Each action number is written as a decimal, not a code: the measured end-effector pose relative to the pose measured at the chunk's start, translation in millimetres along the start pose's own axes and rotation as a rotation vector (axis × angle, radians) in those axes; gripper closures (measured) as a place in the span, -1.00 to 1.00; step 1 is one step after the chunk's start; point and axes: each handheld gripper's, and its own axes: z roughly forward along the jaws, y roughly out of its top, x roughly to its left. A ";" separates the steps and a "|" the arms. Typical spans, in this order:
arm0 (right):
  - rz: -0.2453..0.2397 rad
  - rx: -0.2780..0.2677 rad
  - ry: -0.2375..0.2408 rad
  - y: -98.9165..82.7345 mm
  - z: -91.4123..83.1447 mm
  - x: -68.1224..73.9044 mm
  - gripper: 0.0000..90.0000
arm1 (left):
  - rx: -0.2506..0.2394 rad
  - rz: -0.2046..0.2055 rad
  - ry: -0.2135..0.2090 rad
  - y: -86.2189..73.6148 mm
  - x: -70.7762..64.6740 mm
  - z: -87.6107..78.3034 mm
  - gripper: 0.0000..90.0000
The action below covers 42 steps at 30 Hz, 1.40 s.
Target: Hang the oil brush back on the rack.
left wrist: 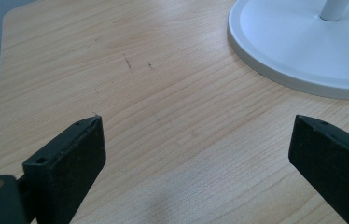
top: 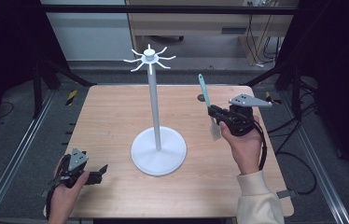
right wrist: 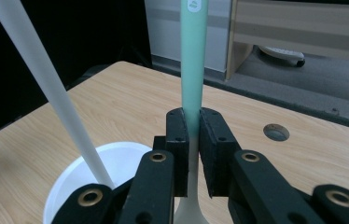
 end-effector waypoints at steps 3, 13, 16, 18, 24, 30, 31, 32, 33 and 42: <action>-0.002 -0.012 0.007 1.7 -1.3 1.6 0.84 | 0.000 -0.002 0.000 0.0 -0.1 -0.1 -0.92; -0.029 -0.063 0.030 12.5 -10.9 15.2 0.84 | 0.002 -0.001 -0.003 0.0 -0.3 0.4 -0.92; -0.031 -0.066 0.034 13.0 -11.1 16.7 0.84 | 0.001 -0.001 -0.003 0.1 -0.4 0.2 -0.92; -0.030 -0.071 0.039 13.6 -11.4 18.0 0.84 | 0.002 -0.001 -0.003 0.0 -0.4 0.4 -0.92; -0.050 -0.088 0.046 16.4 -14.1 23.4 0.84 | 0.005 0.002 -0.003 0.1 -1.2 0.9 -0.92; -0.057 -0.097 0.056 17.8 -15.0 27.6 0.84 | 0.004 -0.006 -0.006 -0.5 -0.2 0.8 -0.92; -0.065 -0.110 0.058 19.2 -16.4 29.7 0.84 | 0.002 -0.006 -0.007 -0.5 -0.4 0.9 -0.92; -0.065 -0.110 0.058 19.2 -16.4 29.7 0.84 | 0.002 -0.005 -0.007 -0.4 -0.4 0.8 -0.92; -0.067 -0.114 0.060 20.3 -17.3 31.3 0.84 | 0.002 -0.004 -0.007 -0.4 -0.6 0.7 -0.92; -0.090 -0.153 0.081 28.2 -26.8 44.0 0.84 | 0.001 -0.004 -0.005 -0.9 -0.4 0.0 -0.92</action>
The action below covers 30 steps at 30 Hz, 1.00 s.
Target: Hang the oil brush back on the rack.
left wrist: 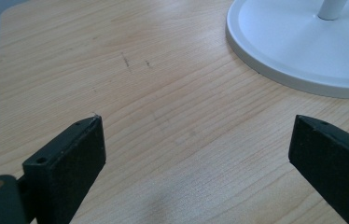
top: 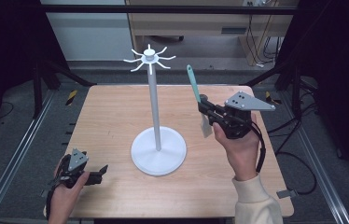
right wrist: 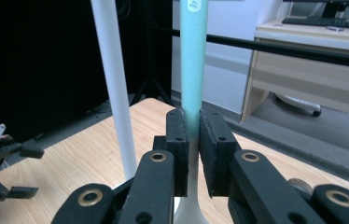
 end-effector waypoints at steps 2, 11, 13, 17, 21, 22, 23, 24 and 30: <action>-0.004 -0.002 0.007 1.5 -0.8 1.6 0.84 | -0.001 -0.001 0.000 -0.1 0.1 -0.1 -0.92; -0.023 -0.023 0.021 6.5 -4.2 9.8 0.84 | -0.001 0.001 0.000 0.1 0.1 0.1 -0.92; -0.026 -0.029 0.026 8.0 -5.7 11.1 0.84 | -0.001 0.001 -0.001 0.2 0.1 0.1 -0.92; -0.035 -0.038 0.028 9.7 -8.2 12.2 0.84 | -0.001 0.000 0.000 0.1 0.1 0.1 -0.92; -0.038 -0.045 0.032 11.2 -9.3 13.5 0.84 | 0.001 0.001 -0.002 0.1 0.0 0.1 -0.92; -0.039 -0.047 0.034 11.6 -9.7 14.0 0.84 | -0.001 0.001 -0.001 0.1 -0.1 0.1 -0.92; -0.037 -0.047 0.036 12.1 -10.2 14.7 0.84 | -0.001 0.003 0.000 0.1 0.2 -0.1 -0.92; -0.040 -0.051 0.038 12.8 -10.6 15.3 0.84 | -0.001 0.003 0.000 0.1 0.2 -0.2 -0.92; -0.049 -0.058 0.049 14.6 -11.5 17.6 0.84 | -0.001 0.001 -0.002 0.1 0.1 0.1 -0.92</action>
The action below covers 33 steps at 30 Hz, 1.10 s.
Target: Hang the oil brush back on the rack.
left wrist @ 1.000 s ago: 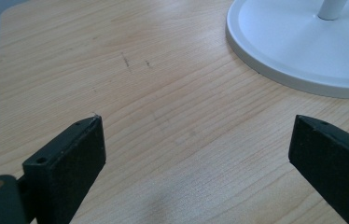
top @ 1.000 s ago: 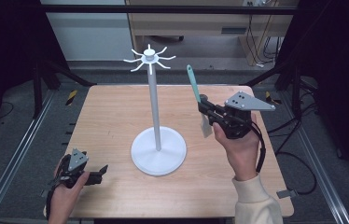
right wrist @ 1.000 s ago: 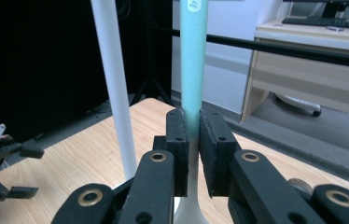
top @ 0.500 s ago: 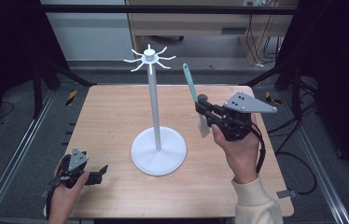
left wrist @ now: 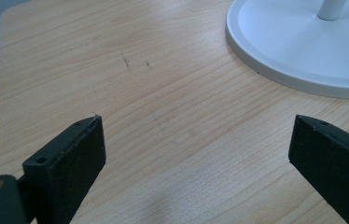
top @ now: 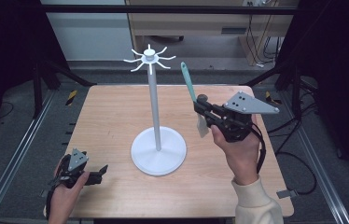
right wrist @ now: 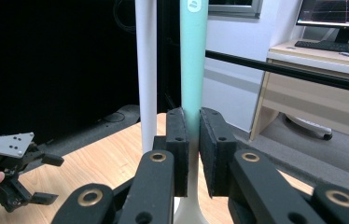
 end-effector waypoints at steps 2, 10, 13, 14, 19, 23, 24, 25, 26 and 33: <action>-0.001 -0.002 0.002 0.4 -0.4 0.7 0.84 | -0.001 0.003 0.002 0.1 0.0 -0.2 -0.92; -0.005 -0.006 0.009 1.7 -1.4 1.8 0.84 | -0.001 0.000 0.002 0.0 0.0 -0.1 -0.92; -0.008 -0.010 0.017 2.3 -1.6 3.0 0.84 | 0.000 0.000 0.002 -0.1 0.1 -0.1 -0.92; -0.008 -0.010 0.017 2.3 -1.6 3.0 0.84 | 0.000 0.000 0.002 -0.1 0.1 -0.1 -0.92; -0.016 -0.015 0.025 3.7 -1.9 5.2 0.84 | 0.000 0.000 0.001 -0.1 0.2 -0.3 -0.92; -0.024 -0.010 0.036 3.8 -0.6 7.5 0.84 | 0.000 0.002 0.001 0.0 0.2 -0.4 -0.92; -0.025 -0.010 0.038 3.9 -0.2 8.2 0.84 | 0.001 0.003 0.001 0.0 0.2 -0.4 -0.92; -0.027 -0.010 0.041 4.0 0.1 8.7 0.84 | 0.000 0.002 0.002 0.0 0.1 -0.3 -0.92; -0.029 -0.009 0.043 4.1 0.4 9.3 0.84 | 0.000 0.000 0.001 -0.1 0.1 -0.2 -0.92; -0.035 -0.008 0.058 5.4 2.3 11.5 0.84 | 0.000 -0.001 0.002 -0.1 0.1 -0.1 -0.92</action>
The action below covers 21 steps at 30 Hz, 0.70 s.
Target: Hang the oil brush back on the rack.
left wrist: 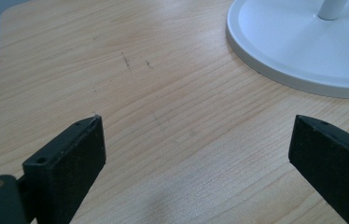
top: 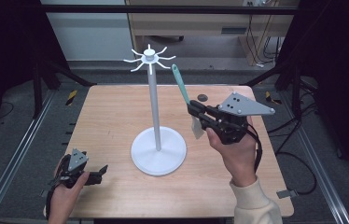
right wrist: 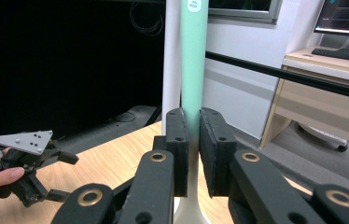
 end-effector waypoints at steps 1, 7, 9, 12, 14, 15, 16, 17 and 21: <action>0.000 0.002 0.002 0.2 0.1 0.1 0.84 | 0.000 0.000 0.000 0.0 0.0 0.0 -0.92; -0.004 0.002 0.012 2.4 1.3 0.9 0.84 | 0.002 0.001 0.000 -0.1 0.1 0.2 -0.92; -0.007 0.009 0.016 3.4 1.7 1.6 0.84 | 0.002 0.002 -0.001 0.0 0.0 0.3 -0.92; -0.007 0.011 0.016 4.1 2.6 1.9 0.84 | 0.002 0.002 0.000 -0.1 -0.1 0.1 -0.92; -0.009 0.015 0.018 4.2 3.5 1.7 0.83 | 0.001 0.000 0.002 -0.2 0.1 -0.1 -0.92; -0.006 0.014 0.017 4.1 4.0 1.7 0.83 | 0.001 -0.001 0.002 -0.3 0.2 0.0 -0.92; -0.008 0.016 0.016 4.1 4.4 1.3 0.83 | 0.003 0.000 0.001 -0.3 0.3 0.0 -0.92; -0.005 0.019 0.015 4.0 5.0 1.1 0.83 | 0.003 0.000 0.001 -0.2 0.2 0.1 -0.92; -0.003 0.024 0.016 3.7 7.4 -0.6 0.83 | 0.004 0.001 0.000 -0.2 0.1 0.3 -0.92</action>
